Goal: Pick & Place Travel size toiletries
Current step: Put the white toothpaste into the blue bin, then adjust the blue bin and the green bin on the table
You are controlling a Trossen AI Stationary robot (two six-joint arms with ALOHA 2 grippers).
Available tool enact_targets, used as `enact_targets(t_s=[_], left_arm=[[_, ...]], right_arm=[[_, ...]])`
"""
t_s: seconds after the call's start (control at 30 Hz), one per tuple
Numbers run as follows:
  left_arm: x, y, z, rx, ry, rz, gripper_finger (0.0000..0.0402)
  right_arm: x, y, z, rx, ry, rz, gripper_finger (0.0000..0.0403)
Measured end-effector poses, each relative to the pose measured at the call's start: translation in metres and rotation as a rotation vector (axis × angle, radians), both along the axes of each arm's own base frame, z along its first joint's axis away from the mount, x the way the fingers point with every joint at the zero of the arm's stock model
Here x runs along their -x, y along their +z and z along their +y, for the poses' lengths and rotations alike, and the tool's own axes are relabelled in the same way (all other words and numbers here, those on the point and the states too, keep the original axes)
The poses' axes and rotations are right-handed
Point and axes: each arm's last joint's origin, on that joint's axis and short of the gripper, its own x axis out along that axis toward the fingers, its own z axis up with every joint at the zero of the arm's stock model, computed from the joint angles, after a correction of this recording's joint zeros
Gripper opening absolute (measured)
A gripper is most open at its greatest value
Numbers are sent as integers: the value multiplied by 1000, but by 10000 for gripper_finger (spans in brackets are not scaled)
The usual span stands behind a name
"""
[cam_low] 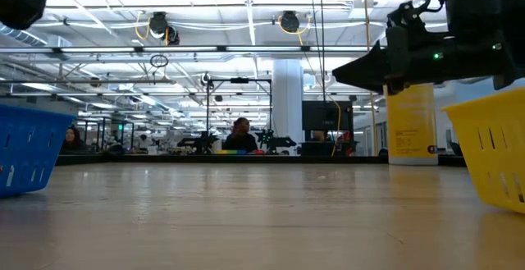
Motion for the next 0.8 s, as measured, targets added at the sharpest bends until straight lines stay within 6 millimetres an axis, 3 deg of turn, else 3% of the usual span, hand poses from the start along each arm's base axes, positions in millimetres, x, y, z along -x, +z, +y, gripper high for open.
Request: enact_targets(t_s=[0.1,0.2,0.3,0.4,0.5,0.63,0.8], left_arm=[[-3,1,7,-2,2,26,86],[-3,10,15,26,-13,40,141],[3,28,25,42,-19,-3,182],[13,48,33,71,-15,-74,194],[27,58,31,106,-41,-89,173],[46,56,17,153,-60,0,109],[63,48,5,83,-14,18,15]], right_arm=[[-3,1,2,-2,66,7,155],[-18,7,9,12,241,23,155],[-48,18,25,57,428,113,155],[-84,34,43,111,551,227,155],[-115,43,57,157,669,336,155],[-153,47,71,149,919,430,152],[-204,33,87,117,1113,442,125]])
